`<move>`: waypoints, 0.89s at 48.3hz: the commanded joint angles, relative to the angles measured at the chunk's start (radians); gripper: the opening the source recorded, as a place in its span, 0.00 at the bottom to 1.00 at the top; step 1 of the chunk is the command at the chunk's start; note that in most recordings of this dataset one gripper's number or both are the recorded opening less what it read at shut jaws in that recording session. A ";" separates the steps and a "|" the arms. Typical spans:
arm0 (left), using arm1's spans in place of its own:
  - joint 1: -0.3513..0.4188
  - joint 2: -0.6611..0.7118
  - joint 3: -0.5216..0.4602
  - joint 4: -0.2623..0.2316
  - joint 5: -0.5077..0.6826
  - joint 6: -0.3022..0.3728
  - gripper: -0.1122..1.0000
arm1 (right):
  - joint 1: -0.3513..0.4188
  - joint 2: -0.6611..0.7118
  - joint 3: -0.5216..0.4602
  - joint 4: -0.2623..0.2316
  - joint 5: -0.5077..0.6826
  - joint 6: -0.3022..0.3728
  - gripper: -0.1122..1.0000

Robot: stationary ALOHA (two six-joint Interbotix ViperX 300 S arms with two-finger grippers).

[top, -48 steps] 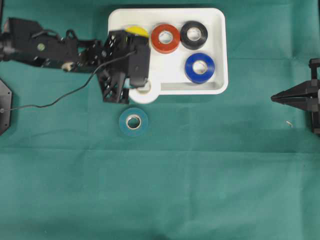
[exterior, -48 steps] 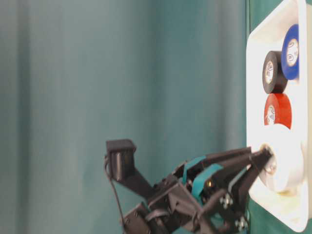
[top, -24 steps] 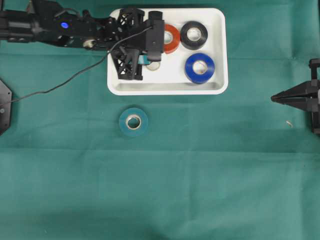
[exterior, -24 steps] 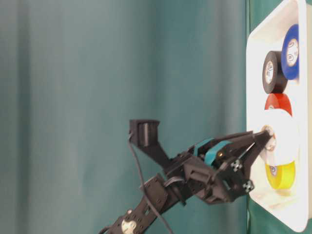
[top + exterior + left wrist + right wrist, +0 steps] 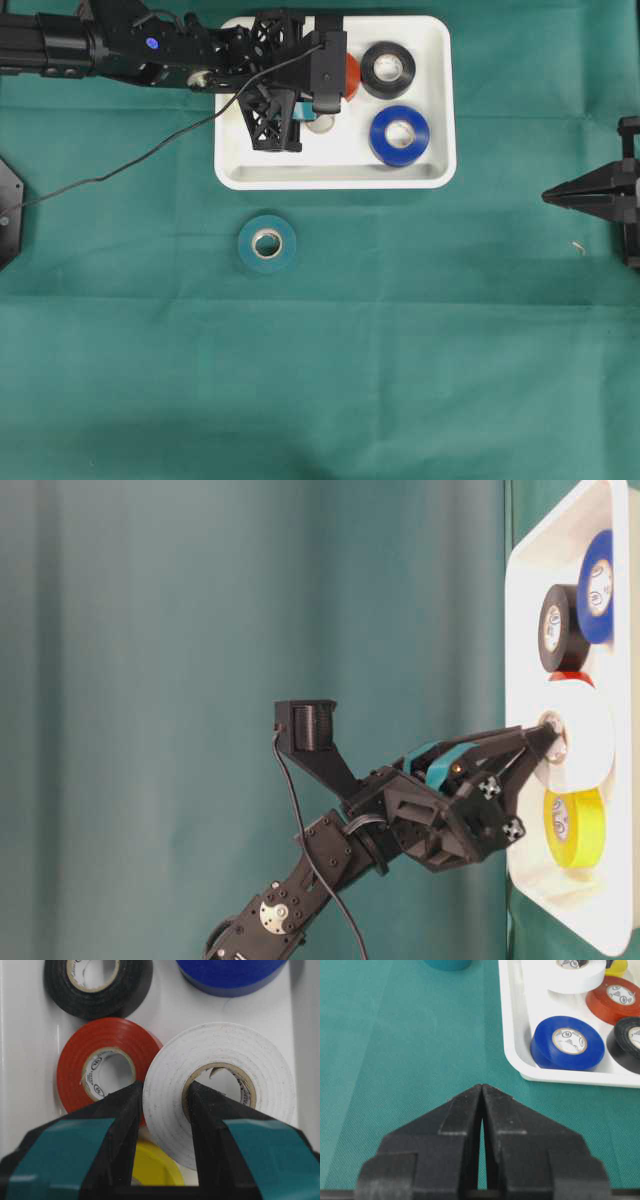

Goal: Put the tape into the white case with the left arm.
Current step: 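Lift the white roll and carry it into the white case, then lower the white roll into the case, open and withdraw left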

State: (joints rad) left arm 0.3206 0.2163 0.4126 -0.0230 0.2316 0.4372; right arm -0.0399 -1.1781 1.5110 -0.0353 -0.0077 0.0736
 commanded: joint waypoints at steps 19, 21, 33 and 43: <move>0.002 -0.018 -0.023 0.000 0.002 -0.014 0.41 | -0.002 0.015 -0.011 0.000 -0.011 0.002 0.02; 0.002 -0.018 -0.021 0.000 0.002 -0.012 0.52 | -0.002 0.017 -0.011 0.000 -0.011 0.002 0.02; -0.006 -0.035 -0.012 -0.002 0.002 -0.012 0.85 | -0.002 0.017 -0.011 0.000 -0.011 0.002 0.02; -0.014 -0.100 0.021 -0.002 0.002 -0.014 0.84 | -0.003 0.015 -0.011 0.000 -0.011 0.002 0.02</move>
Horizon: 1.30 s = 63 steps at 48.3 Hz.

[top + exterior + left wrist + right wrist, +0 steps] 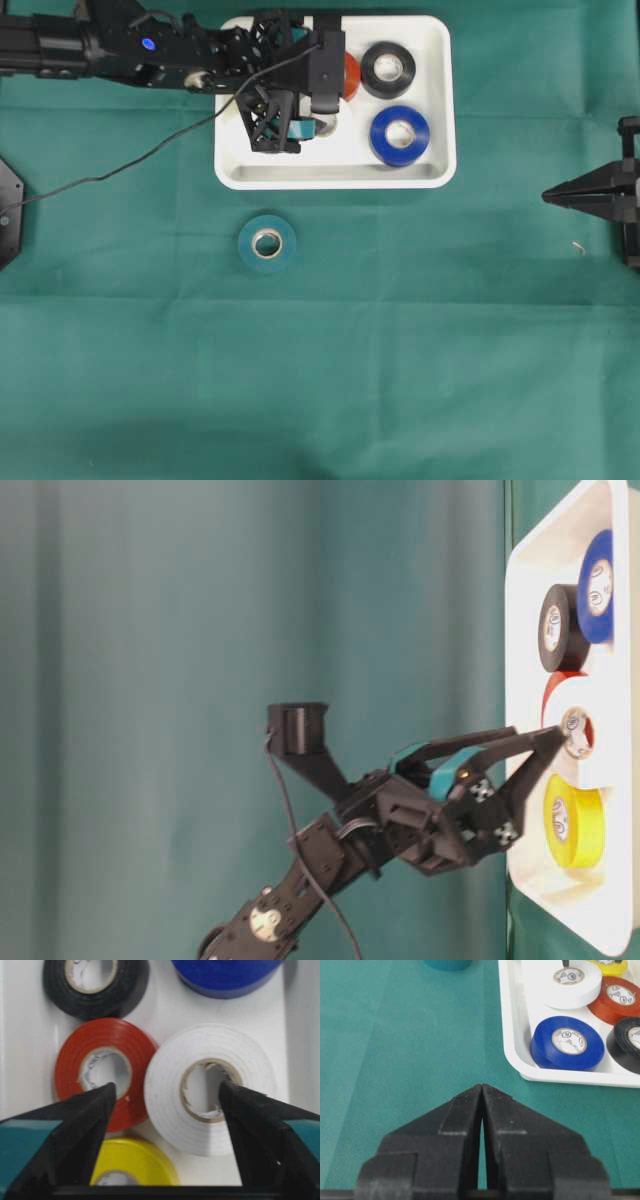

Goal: Put the tape into the white case with the left arm.
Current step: 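Lower the white roll into the case, open and withdraw left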

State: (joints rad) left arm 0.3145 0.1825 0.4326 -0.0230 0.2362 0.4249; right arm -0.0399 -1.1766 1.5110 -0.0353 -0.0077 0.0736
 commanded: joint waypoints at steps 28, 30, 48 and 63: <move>-0.163 -0.367 0.236 -0.005 -0.008 -0.052 0.84 | -0.009 0.012 -0.009 0.000 -0.011 0.002 0.02; -0.176 -0.385 0.253 -0.006 -0.009 -0.077 0.84 | -0.009 0.014 -0.009 0.000 -0.011 0.002 0.02; -0.247 -0.532 0.388 -0.006 -0.011 -0.192 0.84 | -0.012 0.012 -0.009 0.000 -0.011 0.002 0.02; -0.279 -0.669 0.480 -0.006 -0.017 -0.235 0.84 | -0.015 0.012 -0.009 0.000 -0.011 0.002 0.02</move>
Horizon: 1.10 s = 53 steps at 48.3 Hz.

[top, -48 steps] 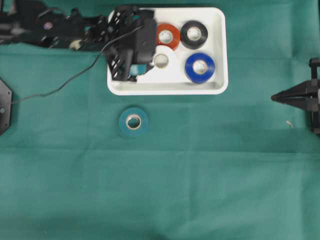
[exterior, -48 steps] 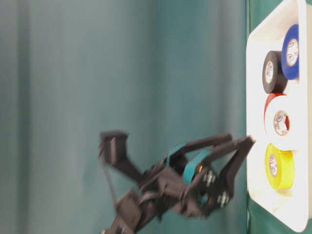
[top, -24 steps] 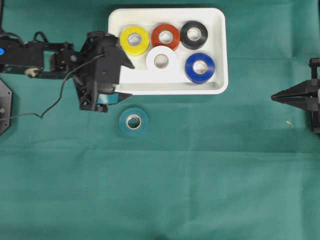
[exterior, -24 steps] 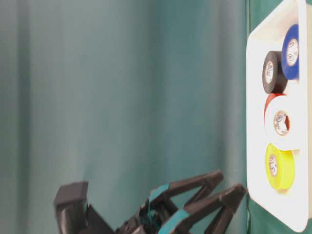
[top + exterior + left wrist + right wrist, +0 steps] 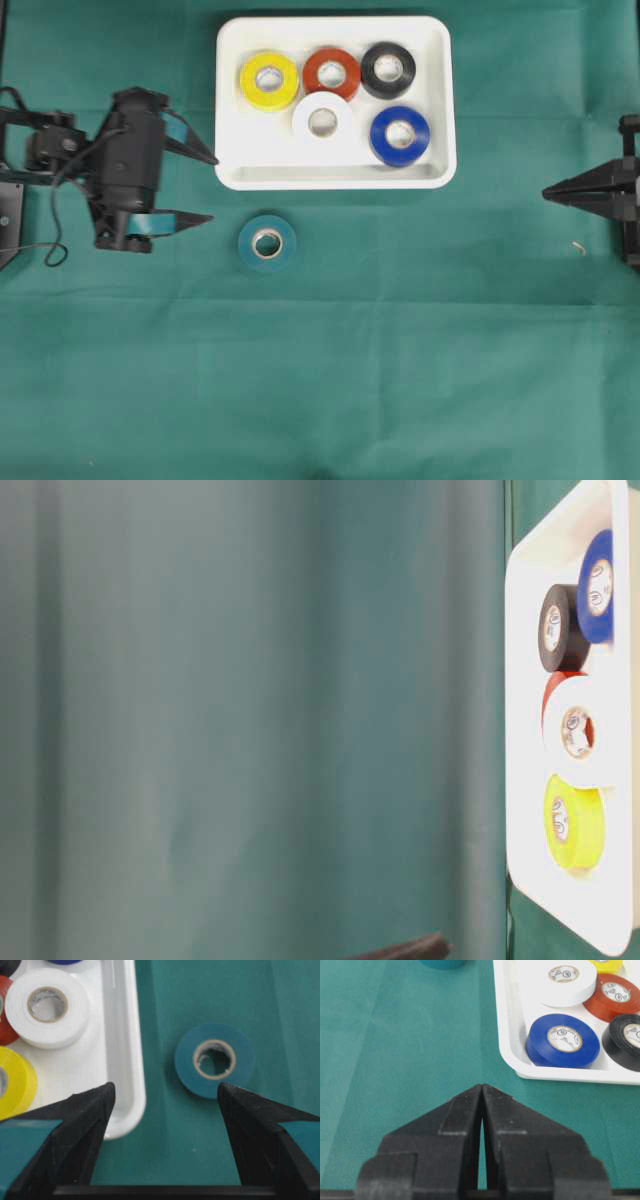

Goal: Put the tape into the white case with the left arm.
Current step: 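Move the left gripper right over the teal tape roll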

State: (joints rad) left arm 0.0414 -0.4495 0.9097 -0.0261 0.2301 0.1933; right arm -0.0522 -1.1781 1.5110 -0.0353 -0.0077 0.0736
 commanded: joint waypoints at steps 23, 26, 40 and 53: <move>-0.009 -0.198 0.127 -0.003 -0.029 -0.037 0.84 | -0.009 0.015 -0.009 0.000 -0.011 0.002 0.02; -0.009 -0.201 0.132 -0.003 -0.040 -0.037 0.84 | -0.011 0.015 -0.011 0.000 -0.011 0.002 0.02; -0.017 -0.150 0.127 -0.003 -0.074 -0.038 0.84 | -0.011 0.015 -0.009 0.000 -0.011 0.002 0.02; -0.051 0.005 0.072 -0.002 -0.095 -0.038 0.84 | -0.011 0.015 -0.011 0.000 -0.011 0.002 0.02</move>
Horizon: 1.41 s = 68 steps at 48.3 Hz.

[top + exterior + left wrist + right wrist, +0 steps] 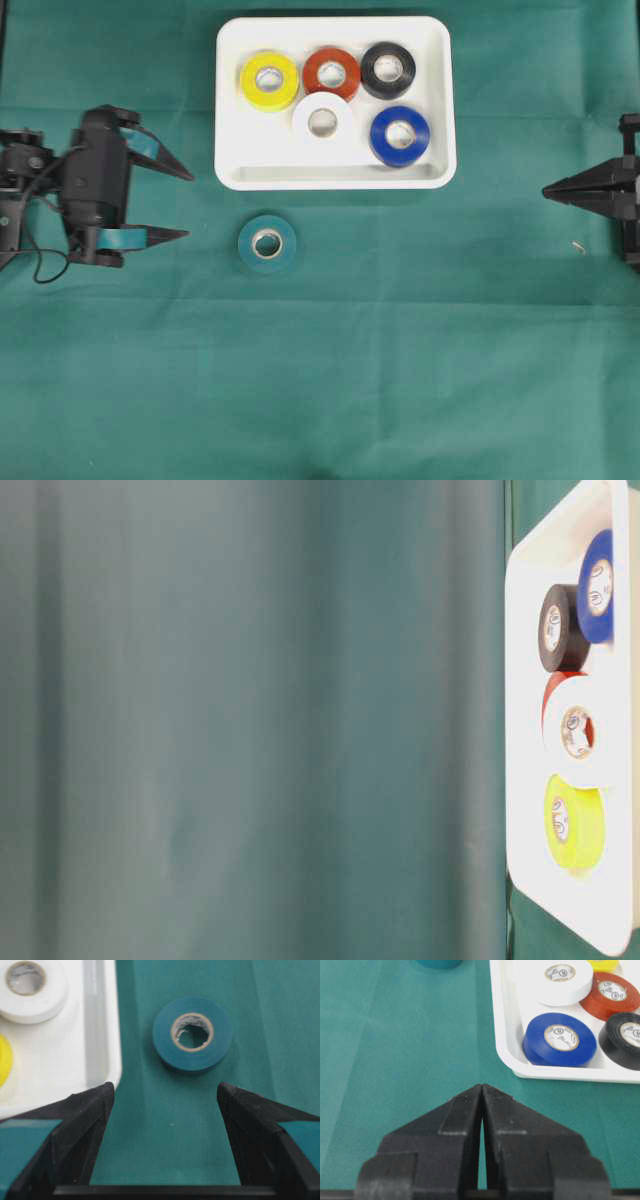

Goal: Put the tape into the white case with the left arm.
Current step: 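Move the left gripper right over the teal tape roll, then lower the left gripper into the teal roll's hole and close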

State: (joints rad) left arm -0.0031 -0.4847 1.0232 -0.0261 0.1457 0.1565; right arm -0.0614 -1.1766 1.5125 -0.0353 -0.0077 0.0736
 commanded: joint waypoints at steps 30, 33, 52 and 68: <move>-0.008 0.379 -0.227 0.002 -0.011 0.005 0.84 | -0.002 0.014 -0.012 0.000 -0.011 0.002 0.02; -0.012 0.402 -0.238 0.000 -0.009 0.005 0.83 | -0.002 0.014 -0.011 0.000 -0.011 0.002 0.02; -0.091 0.471 -0.293 0.000 -0.006 0.002 0.83 | -0.002 0.014 -0.011 0.000 -0.011 0.002 0.02; -0.103 0.506 -0.301 0.002 -0.005 0.000 0.83 | -0.002 0.015 -0.011 0.000 -0.011 0.002 0.02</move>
State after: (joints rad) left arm -0.1012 0.0276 0.7424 -0.0261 0.1442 0.1580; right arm -0.0598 -1.1766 1.5125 -0.0353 -0.0077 0.0736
